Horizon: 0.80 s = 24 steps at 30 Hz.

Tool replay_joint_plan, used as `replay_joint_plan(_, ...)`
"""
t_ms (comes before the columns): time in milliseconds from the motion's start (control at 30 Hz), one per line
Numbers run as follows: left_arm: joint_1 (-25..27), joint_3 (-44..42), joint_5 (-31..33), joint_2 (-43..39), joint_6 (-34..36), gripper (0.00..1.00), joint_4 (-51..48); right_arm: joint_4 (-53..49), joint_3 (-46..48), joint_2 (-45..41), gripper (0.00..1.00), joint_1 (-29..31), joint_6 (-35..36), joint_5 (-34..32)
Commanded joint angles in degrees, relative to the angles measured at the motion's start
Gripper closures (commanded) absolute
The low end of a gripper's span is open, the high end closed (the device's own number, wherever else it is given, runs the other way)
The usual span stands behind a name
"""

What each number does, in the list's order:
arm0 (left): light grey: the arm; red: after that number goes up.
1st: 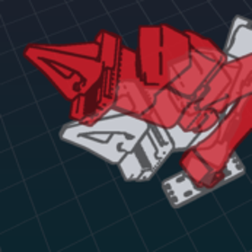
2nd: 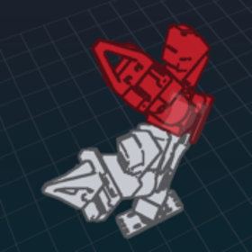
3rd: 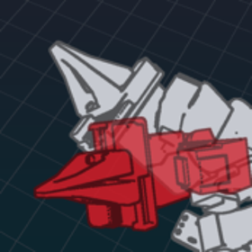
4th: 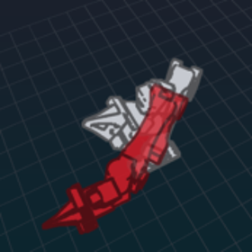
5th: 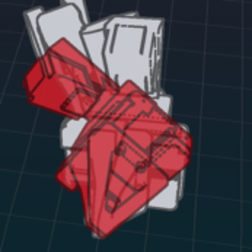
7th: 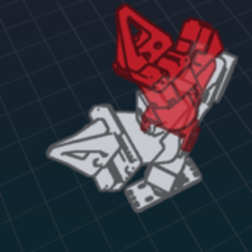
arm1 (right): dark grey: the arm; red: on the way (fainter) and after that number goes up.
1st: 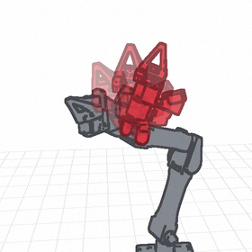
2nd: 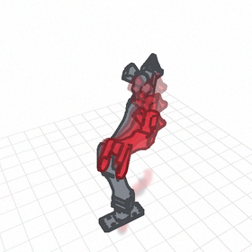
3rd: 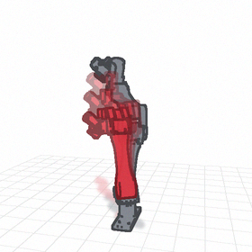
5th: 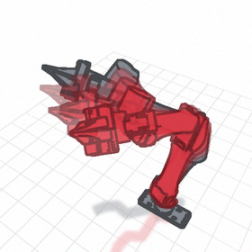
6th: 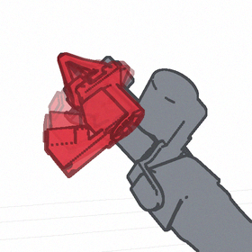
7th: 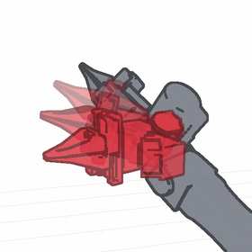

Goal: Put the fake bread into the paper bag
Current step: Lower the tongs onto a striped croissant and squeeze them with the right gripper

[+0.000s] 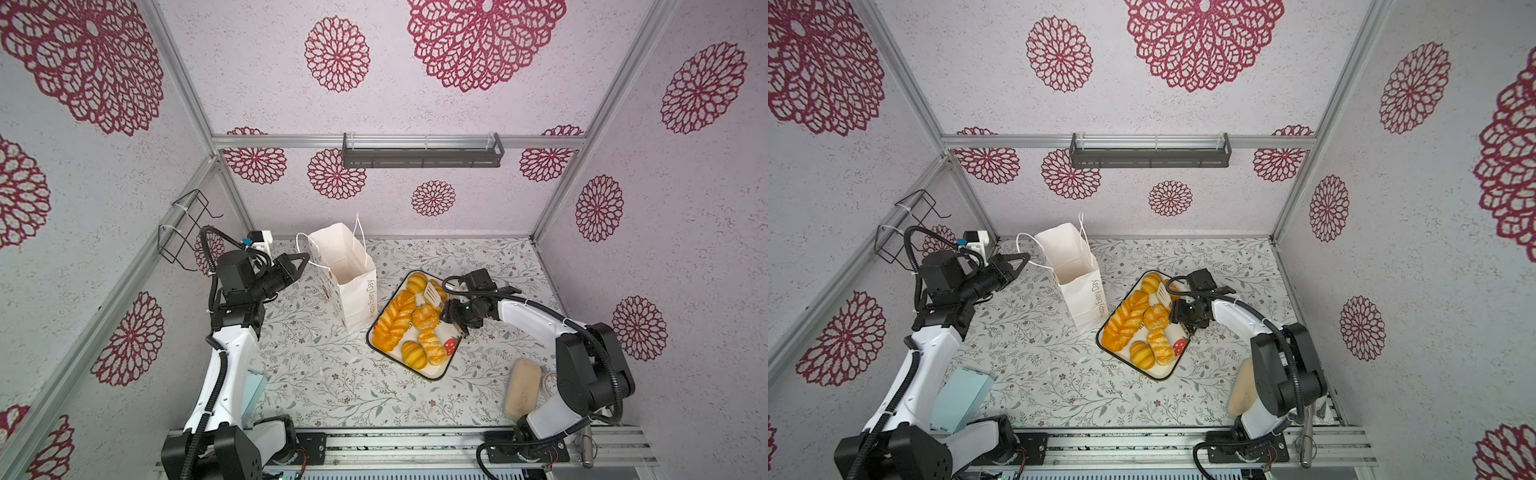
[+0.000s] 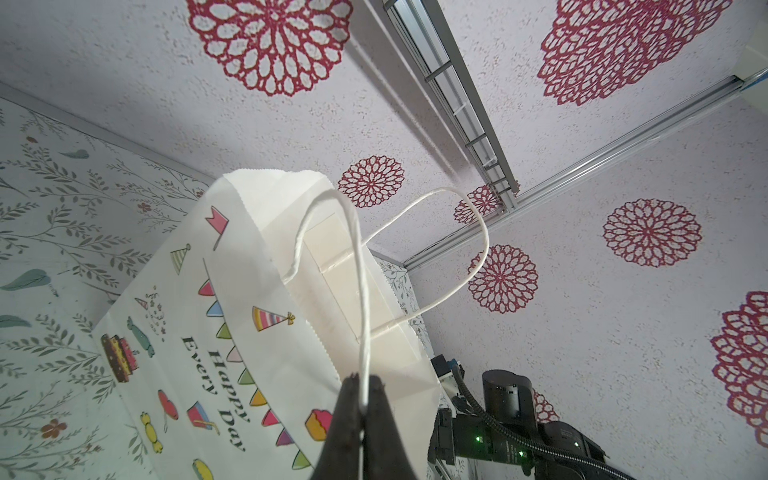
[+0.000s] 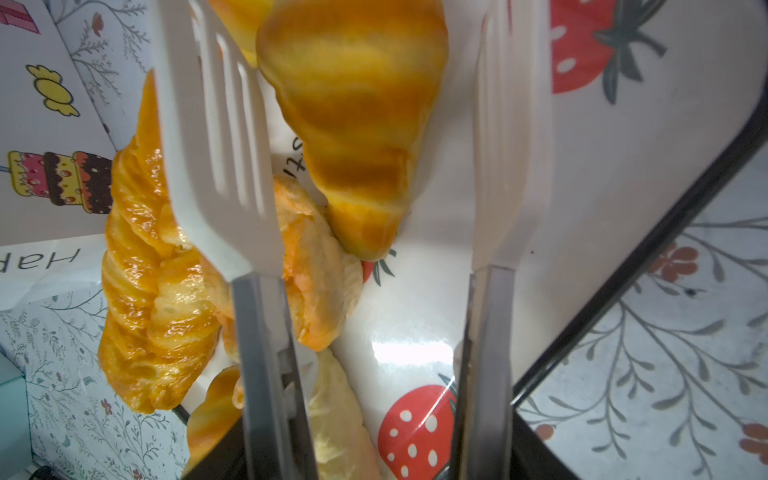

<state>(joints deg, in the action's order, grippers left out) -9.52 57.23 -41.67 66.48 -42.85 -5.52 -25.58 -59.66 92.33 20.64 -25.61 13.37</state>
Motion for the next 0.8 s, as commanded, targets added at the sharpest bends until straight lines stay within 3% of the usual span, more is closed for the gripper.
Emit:
replay_joint_plan(0,0.3,1.1,0.0,-1.3,1.0,1.00,-0.4,2.2,-2.8,0.1,0.34,-0.3,-0.8,1.3)
replay_joint_plan(333,0.1,1.0,-0.1,-1.3,1.2,1.00,-0.5,2.5,-3.6,1.2,0.37,-0.3,-0.6,1.9)
replay_joint_plan(767,0.0,1.0,0.0,-1.2,1.0,1.00,-0.5,0.9,-4.3,-0.4,0.55,-0.4,0.1,0.3)
